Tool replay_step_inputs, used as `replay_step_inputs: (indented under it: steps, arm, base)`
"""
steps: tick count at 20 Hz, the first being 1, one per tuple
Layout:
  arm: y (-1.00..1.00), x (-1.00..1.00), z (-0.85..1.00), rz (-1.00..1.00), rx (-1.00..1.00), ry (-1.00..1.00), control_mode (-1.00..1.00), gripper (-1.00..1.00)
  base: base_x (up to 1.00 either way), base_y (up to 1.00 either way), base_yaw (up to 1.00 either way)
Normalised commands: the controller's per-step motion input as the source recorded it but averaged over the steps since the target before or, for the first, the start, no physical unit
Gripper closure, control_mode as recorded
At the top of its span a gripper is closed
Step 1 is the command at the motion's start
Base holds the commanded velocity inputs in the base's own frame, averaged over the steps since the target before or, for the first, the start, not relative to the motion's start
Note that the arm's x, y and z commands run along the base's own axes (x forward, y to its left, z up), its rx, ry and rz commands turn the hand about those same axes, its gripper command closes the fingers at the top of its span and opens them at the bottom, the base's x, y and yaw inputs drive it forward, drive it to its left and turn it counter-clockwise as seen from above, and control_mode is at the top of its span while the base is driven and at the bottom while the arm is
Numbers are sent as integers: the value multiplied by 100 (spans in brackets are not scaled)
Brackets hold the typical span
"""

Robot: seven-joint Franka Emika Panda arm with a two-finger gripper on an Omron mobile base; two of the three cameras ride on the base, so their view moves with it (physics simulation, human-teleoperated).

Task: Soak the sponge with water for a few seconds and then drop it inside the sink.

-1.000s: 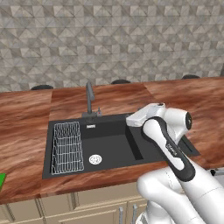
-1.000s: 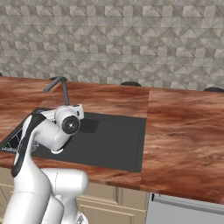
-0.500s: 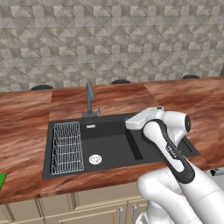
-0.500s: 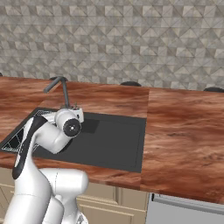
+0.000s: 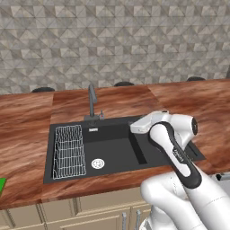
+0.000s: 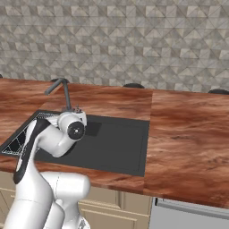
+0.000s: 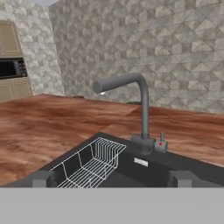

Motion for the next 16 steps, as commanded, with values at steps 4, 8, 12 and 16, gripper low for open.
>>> replay_step_inputs:
  steps: [4, 8, 12, 16]
  arm:
    - [6, 15, -30, 0, 0, -7, -100, -100]
    - [5, 17, -14, 0, 0, -10, -100, -100]
    - [5, 15, 0, 0, 0, -10, -100, -100]
    - [7, 20, -3, 0, 0, -4, -100, -100]
  base:
    - [0, 0, 0]
    - [0, 0, 0]
    - [0, 0, 0]
    - [0, 0, 0]
